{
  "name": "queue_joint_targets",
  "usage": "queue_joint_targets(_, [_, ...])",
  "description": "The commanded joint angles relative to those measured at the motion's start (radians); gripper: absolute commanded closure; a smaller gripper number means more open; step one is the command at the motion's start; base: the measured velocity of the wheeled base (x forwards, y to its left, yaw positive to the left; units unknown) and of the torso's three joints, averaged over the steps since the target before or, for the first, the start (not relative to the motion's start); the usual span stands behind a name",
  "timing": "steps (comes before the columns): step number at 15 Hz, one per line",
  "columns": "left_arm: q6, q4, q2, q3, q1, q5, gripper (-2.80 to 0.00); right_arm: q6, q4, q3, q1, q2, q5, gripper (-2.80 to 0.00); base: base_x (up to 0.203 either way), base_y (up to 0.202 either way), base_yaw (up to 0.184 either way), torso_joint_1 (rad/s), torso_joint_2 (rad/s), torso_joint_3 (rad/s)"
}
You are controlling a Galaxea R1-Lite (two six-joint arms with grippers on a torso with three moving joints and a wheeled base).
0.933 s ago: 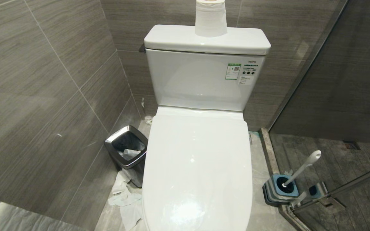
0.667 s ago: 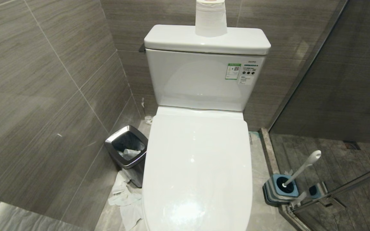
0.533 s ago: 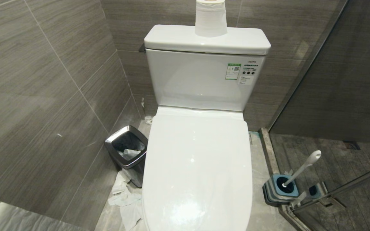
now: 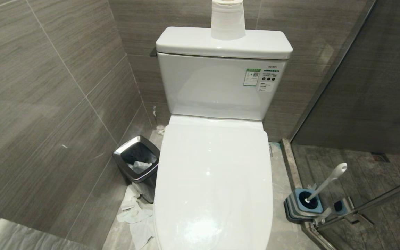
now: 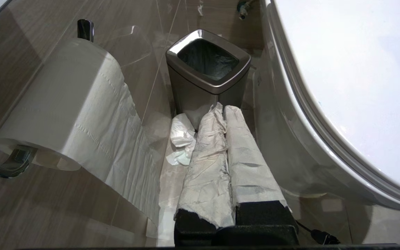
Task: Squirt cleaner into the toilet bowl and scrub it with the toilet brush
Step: Use the left hand to lift the toilet lid slightly
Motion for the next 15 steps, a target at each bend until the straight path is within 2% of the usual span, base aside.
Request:
queue_joint_targets(1, [0.000, 0.000, 0.000, 0.003, 0.000, 0.000, 0.00, 0.000, 0.000, 0.002, 0.001, 0.000, 0.000, 0.00, 0.000, 0.000, 0.000, 0.000, 0.00, 0.000])
queue_joint_targets(15, [0.000, 0.000, 0.000, 0.003, 0.000, 0.000, 0.00, 0.000, 0.000, 0.002, 0.001, 0.000, 0.000, 0.00, 0.000, 0.000, 0.000, 0.000, 0.00, 0.000])
